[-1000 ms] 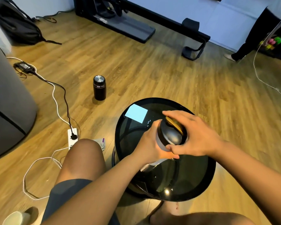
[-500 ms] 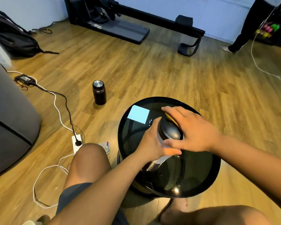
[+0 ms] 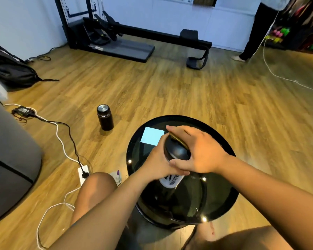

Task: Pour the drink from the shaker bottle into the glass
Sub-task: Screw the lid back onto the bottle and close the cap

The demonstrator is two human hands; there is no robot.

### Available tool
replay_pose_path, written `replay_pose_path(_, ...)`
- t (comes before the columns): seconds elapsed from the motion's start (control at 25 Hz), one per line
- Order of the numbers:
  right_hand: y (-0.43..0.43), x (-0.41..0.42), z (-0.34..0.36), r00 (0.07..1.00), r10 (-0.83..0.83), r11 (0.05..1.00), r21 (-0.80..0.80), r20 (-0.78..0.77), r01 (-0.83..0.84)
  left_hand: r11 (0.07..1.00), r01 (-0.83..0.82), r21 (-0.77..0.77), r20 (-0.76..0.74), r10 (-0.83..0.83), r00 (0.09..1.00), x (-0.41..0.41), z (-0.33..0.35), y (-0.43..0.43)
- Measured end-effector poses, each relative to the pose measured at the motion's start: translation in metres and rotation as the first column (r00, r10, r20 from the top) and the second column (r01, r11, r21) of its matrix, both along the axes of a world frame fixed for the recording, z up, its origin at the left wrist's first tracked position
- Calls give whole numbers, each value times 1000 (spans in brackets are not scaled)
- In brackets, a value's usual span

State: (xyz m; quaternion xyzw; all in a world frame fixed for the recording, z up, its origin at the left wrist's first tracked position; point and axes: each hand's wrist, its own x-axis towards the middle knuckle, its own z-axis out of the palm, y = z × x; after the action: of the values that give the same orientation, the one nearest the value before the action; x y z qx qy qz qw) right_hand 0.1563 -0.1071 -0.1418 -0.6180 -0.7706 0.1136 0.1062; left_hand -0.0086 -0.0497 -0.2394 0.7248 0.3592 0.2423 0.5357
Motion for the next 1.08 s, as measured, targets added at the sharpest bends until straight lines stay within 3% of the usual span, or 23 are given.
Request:
replay_pose_path(0.08, -1, -4, -4, 1000, -18, 999, 51, -15, 19, 999, -37, -24, -15, 37, 999, 8, 0, -5)
replay_pose_path(0.2, -6, -21, -15, 960, -275, 946, 166, -42, 278, 989, -144, -21, -106, 142, 984, 19, -6, -17)
replay_pose_path(0.32, -4, -46, -28, 846, -525, 846, 165, 90, 507, 984, -179, 5, -101, 178, 979, 23, -11, -19)
replay_pose_path(0.4, -1, -54, -27, 795, -578, 816, 146, 185, 559, 986, -167, 2, -104, 166, 981, 22, -13, -18)
replay_pose_path(0.48, 1, -44, -15, 798, -555, 830, 86, 235, 552, 984, -180, -3, -87, 179, 980, 18, -16, -19)
replay_pose_path(0.56, 4, -24, 6, 872, -436, 892, -19, 221, 451, 982, -188, 0, -52, 188, 981, 16, -19, -20)
replay_pose_path(0.64, 6, -9, 27, 963, -181, 977, -77, 198, 199, 983, -182, 2, -49, 182, 982, 15, -19, -21)
replay_pose_path(0.72, 8, -2, 29, 988, -5, 996, -85, 153, 18, 984, -178, -11, -23, 178, 984, 15, -18, -21)
replay_pose_path(0.8, 4, -8, 13, 991, -127, 990, -55, 34, 129, 983, -182, -8, -10, 182, 983, 15, -20, -21)
replay_pose_path(0.88, 1, -24, -5, 918, -394, 918, 30, -53, 396, 983, -185, -18, -1, 185, 983, 16, -20, -20)
replay_pose_path(0.96, -1, -40, -14, 821, -571, 820, 34, -28, 571, 985, -166, -38, -6, 166, 986, 15, -18, -22)
replay_pose_path(1.08, -9, -37, -9, 777, -625, 781, 43, 81, 623, 983, -173, -52, -8, 173, 985, 15, -19, -24)
